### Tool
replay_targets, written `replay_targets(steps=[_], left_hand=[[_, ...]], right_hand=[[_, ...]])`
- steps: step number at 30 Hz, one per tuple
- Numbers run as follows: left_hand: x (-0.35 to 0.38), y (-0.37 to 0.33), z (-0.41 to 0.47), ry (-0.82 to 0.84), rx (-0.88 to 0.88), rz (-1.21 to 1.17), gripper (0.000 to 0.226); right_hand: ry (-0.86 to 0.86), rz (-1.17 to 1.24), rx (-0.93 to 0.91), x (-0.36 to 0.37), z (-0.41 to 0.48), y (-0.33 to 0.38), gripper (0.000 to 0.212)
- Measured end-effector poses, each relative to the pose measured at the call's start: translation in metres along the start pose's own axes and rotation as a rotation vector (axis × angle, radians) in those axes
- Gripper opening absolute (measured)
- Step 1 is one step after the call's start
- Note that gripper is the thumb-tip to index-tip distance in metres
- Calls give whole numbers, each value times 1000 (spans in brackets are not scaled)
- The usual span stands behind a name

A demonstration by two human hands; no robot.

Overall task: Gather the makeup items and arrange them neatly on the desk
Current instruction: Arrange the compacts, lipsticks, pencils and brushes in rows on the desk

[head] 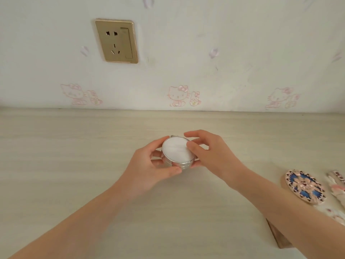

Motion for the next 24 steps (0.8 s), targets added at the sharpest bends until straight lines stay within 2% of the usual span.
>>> replay_targets(steps=[7,10,13,16,24], left_hand=[[-13,1,-49,-47,100,29,77],[-23,1,-72,-53,117,35,60],[-30,5,-92,-29,137,59,49],[-35,9,-107,-9,158,86,54],[-49,18,-112,21,167,47,70]], right_hand=[[-12,48,-58,19,-55,21,27],[71,7,-88,28,-79,32,32],[203,-159,-145,36,-98,37,44],[241,-363,-232,44,-110,42,49],[226,-464,-280,57,-105,45,76]])
Point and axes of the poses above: each hand's wrist, its own z-axis towards the middle knuckle, its own x-axis out of the palm, y = z × x, the point moved 3 cm from there along z, towards the middle knuckle, and after that the axes turned 8 degrees about -x, right-handed, at the moved point
